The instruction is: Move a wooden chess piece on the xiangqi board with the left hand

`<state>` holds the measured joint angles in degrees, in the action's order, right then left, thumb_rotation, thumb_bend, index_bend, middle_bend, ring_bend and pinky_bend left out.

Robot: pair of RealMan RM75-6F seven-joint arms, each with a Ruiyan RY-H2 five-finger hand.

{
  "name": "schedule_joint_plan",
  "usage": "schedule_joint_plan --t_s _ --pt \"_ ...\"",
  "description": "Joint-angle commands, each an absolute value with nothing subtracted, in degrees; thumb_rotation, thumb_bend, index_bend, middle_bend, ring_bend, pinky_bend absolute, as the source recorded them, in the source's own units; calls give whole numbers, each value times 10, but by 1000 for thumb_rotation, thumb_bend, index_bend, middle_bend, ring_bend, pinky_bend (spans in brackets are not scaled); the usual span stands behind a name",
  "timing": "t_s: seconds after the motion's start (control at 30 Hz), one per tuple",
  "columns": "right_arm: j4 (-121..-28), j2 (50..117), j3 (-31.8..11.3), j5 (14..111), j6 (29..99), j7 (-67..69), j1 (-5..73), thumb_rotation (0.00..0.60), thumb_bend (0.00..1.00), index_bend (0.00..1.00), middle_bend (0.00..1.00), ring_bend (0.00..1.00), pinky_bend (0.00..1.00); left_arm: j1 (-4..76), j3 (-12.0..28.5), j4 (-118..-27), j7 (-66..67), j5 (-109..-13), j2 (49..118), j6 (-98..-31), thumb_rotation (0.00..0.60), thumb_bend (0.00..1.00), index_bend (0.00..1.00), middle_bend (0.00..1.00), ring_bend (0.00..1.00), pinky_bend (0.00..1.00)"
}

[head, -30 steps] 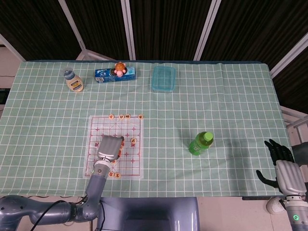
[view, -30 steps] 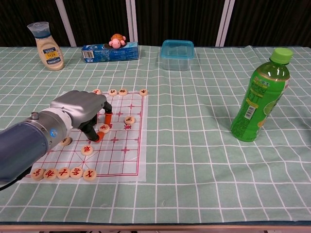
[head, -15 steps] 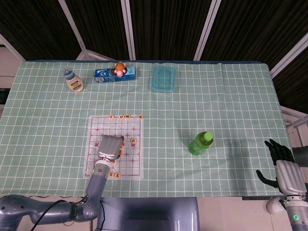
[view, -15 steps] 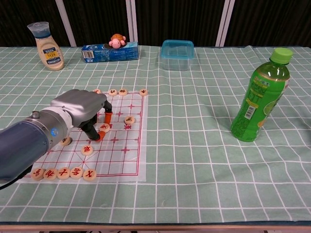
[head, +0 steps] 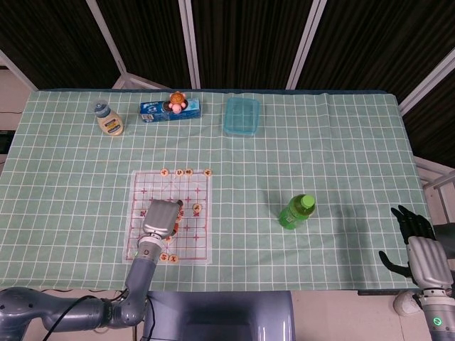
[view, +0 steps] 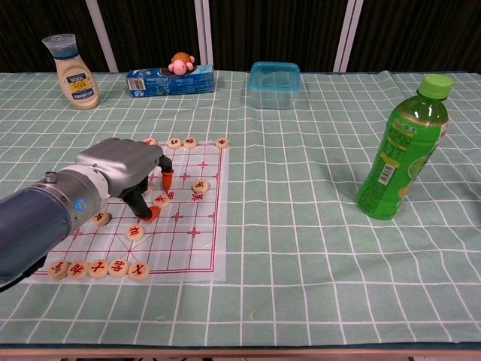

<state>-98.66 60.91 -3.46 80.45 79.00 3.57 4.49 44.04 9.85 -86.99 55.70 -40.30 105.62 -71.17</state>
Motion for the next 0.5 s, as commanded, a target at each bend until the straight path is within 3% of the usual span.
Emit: schedule_joint_plan --t_s 0.03,0.2,0.3,0.5 --pt "-987 609 -35 804 790 35 45 600 359 0 0 0 0 439 101 -880 551 -410 1050 -717 600 259 381 1000 989 994" --pt "-987 609 -34 805 790 34 45 600 359 0 0 0 0 432 102 -916 519 -460 1026 -733 600 243 374 1000 975 985" --pt "-986 609 -34 805 791 34 45 600 359 0 0 0 0 419 95 -949 497 -495 1003 -750 600 232 342 977 909 919" --pt "-986 610 -34 805 791 33 45 600 359 0 0 0 0 374 61 -1012 448 -571 935 -797 600 213 204 733 702 738"
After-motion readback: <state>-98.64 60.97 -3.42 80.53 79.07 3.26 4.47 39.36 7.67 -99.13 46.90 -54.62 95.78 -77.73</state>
